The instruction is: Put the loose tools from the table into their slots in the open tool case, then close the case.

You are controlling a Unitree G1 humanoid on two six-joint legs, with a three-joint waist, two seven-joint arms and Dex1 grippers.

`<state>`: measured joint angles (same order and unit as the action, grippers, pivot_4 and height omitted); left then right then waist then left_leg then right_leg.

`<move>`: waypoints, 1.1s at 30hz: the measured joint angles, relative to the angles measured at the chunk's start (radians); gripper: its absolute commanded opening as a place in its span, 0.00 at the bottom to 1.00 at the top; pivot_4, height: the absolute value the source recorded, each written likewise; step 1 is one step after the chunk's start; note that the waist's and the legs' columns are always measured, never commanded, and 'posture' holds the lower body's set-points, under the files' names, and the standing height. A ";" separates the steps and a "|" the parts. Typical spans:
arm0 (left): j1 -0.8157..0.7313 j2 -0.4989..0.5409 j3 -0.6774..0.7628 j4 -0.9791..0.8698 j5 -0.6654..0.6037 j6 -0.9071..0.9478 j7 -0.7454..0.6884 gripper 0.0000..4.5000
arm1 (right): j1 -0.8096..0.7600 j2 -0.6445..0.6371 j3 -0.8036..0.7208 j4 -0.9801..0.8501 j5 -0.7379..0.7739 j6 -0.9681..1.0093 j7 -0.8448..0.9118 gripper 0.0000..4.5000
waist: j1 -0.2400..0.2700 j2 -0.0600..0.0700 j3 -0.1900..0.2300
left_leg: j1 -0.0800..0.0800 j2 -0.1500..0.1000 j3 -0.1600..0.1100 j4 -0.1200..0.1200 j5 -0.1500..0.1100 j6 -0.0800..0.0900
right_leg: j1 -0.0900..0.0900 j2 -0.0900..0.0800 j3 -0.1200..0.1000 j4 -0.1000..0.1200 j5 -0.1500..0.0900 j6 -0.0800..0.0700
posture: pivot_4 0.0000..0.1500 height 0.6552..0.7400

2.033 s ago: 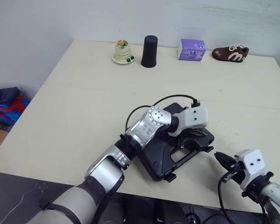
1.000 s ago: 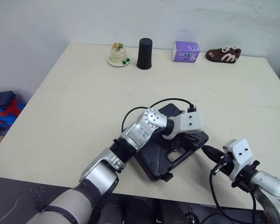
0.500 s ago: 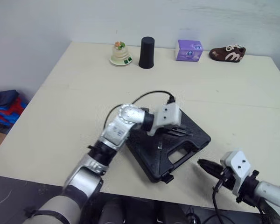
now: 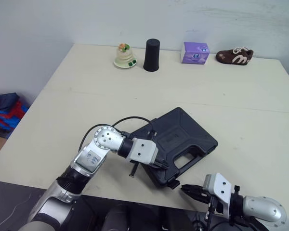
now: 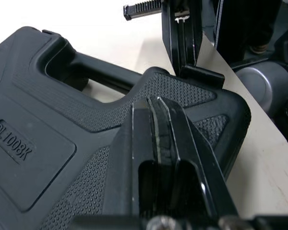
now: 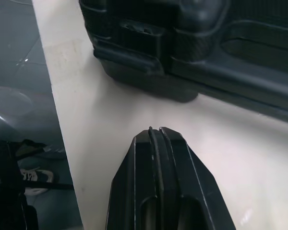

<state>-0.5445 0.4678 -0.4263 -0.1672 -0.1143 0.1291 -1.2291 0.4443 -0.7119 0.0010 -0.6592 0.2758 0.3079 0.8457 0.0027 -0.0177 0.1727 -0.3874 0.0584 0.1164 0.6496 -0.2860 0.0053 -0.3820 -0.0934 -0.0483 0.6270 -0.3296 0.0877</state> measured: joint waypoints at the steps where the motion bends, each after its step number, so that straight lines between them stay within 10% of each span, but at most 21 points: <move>1: 0.002 0.000 -0.009 -0.003 0.006 -0.006 0.012 0.01 | -0.008 -0.001 0.008 0.003 -0.002 0.000 0.000 0.00 | 0.000 0.000 0.000 | 0.000 0.000 -0.001 0.000 0.000 0.000 | 0.001 0.000 0.000 0.000 0.000 0.000 | 1.00 1.00; 33: 0.027 0.063 -0.052 -0.035 0.064 -0.025 0.079 0.01 | -0.208 0.022 0.128 -0.036 0.049 0.173 -0.028 0.00 | -0.015 -0.011 -0.015 | 0.019 0.008 -0.001 -0.006 -0.003 -0.004 | 0.016 0.000 0.003 -0.001 -0.013 -0.024 | 1.00 1.00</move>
<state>-0.5175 0.5308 -0.4780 -0.2020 -0.0506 0.1039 -1.1506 0.2367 -0.6899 0.1287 -0.6956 0.3249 0.4807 0.8176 -0.0126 -0.0283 0.1582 -0.3683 0.0665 0.1153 0.6434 -0.2888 0.0009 -0.3663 -0.0937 -0.0457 0.6260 -0.3423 0.0636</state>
